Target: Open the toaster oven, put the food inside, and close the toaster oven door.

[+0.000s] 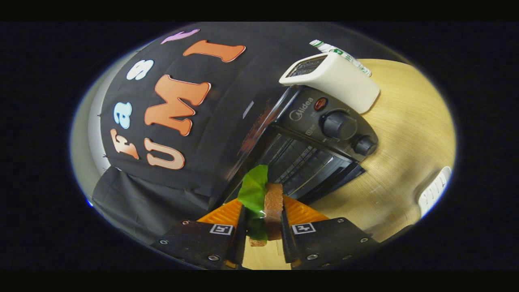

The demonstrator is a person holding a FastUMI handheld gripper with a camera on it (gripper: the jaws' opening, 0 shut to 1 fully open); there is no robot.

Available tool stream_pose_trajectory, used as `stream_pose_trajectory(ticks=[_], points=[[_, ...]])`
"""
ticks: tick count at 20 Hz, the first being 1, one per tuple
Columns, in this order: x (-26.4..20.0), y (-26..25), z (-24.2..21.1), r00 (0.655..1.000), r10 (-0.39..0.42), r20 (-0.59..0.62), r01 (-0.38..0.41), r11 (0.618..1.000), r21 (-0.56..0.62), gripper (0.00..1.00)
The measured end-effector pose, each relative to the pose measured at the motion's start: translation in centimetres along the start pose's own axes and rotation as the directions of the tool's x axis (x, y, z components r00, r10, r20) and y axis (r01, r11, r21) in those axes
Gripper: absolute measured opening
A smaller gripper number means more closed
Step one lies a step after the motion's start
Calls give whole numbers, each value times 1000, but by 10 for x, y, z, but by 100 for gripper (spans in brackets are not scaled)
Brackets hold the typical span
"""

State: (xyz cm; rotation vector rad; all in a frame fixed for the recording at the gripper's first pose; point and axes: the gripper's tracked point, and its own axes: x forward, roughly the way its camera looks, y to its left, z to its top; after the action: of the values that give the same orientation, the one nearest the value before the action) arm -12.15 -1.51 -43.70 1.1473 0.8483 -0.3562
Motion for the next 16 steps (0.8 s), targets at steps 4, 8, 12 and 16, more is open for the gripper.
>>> stream_pose_trajectory(ticks=[4,8,12,16], points=[[24,-2,12,996,-1,85,-4,999,54,38],[45,-16,21,988,-30,152,12,993,115,38],[59,-22,28,973,-55,225,28,993,119,38],[65,-25,12,980,-82,180,64,993,99,51]])
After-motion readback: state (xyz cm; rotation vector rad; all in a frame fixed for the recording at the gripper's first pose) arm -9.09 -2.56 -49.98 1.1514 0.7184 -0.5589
